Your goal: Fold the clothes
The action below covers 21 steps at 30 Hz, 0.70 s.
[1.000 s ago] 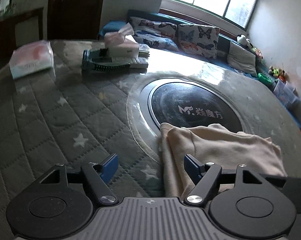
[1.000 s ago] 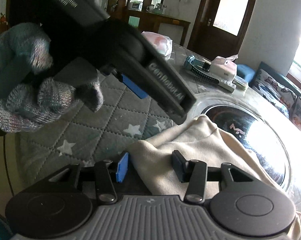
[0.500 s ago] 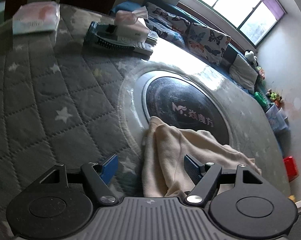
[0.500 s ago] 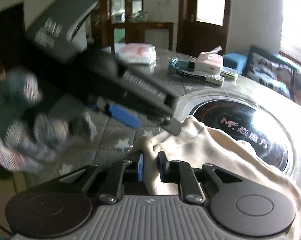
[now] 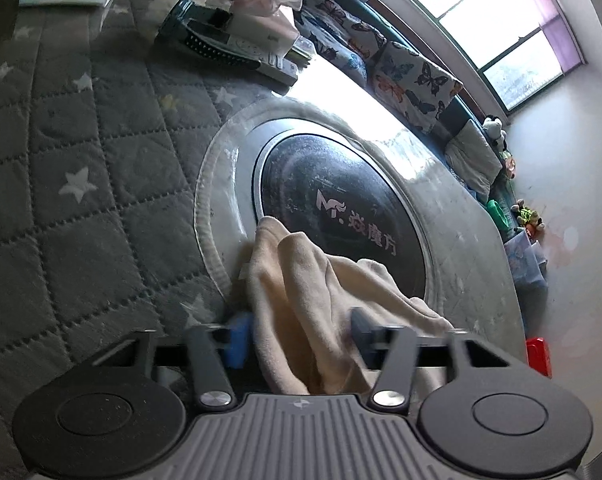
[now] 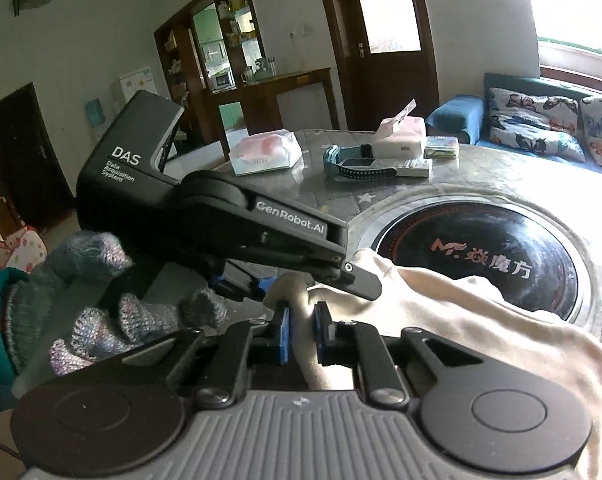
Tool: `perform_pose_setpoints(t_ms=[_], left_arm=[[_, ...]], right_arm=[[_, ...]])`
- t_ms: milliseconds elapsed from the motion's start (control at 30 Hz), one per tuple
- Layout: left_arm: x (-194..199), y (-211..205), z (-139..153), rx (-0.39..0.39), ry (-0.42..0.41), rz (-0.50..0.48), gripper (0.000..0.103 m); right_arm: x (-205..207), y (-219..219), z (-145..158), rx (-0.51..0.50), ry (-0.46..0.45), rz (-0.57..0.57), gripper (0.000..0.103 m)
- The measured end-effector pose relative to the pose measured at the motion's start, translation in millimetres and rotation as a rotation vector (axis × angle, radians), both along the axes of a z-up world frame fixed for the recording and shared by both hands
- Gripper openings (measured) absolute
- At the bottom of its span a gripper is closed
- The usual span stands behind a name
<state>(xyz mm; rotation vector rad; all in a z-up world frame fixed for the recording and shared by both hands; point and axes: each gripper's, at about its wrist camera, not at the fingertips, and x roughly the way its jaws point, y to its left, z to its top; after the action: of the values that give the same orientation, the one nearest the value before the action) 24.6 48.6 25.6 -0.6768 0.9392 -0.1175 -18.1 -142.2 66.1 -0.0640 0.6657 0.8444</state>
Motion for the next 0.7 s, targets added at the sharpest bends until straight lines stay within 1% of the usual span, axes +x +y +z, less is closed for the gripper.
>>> perform_pose_setpoints(t_ms=[33, 100, 167, 233, 300, 367, 467, 500, 667, 700], left_arm=[[0.9, -0.6, -0.9, -0.001, 0.004, 0.002, 0.037], [2.2, -3.1, -2.9, -0.006, 0.006, -0.003, 0.023], [2.7, -5.9, -3.2, 0.004, 0.0, -0.006, 0.019], [2.1, -8.3, -2.6, 0.024, -0.009, -0.009, 0.018], [1.4, -9.9, -2.4, 0.041, -0.017, -0.014, 0.017], [0.7, -11.5, -2.1, 0.058, -0.025, -0.019, 0.017], [-0.4, -12.6, -2.4, 0.075, -0.035, -0.024, 0.017], [-0.7, -12.8, -2.8, 0.079, -0.036, -0.027, 0.017], [-1.9, -16.0, -2.8, 0.107, -0.047, -0.038, 0.017], [-2.2, -16.8, -2.7, 0.113, -0.05, -0.04, 0.017]], right_arm=[[0.4, 0.6, -0.8, -0.001, 0.0, 0.003, 0.011], [0.9, 1.8, -2.7, -0.003, 0.002, 0.007, 0.011], [1.2, 3.2, -4.8, -0.008, 0.003, 0.011, 0.011], [1.4, 0.0, -5.7, -0.009, 0.005, 0.001, 0.013], [1.7, -3.2, -6.5, -0.01, 0.006, -0.009, 0.017], [2.3, -12.6, -6.0, -0.014, 0.007, -0.026, 0.018], [4.5, -35.5, -3.8, -0.031, -0.008, -0.088, 0.019], [7.9, -45.8, -4.7, -0.039, -0.009, -0.126, 0.02], [24.7, -95.4, -9.5, -0.077, -0.016, -0.313, 0.021], [29.5, -108.2, -11.9, -0.096, -0.025, -0.37, 0.022]])
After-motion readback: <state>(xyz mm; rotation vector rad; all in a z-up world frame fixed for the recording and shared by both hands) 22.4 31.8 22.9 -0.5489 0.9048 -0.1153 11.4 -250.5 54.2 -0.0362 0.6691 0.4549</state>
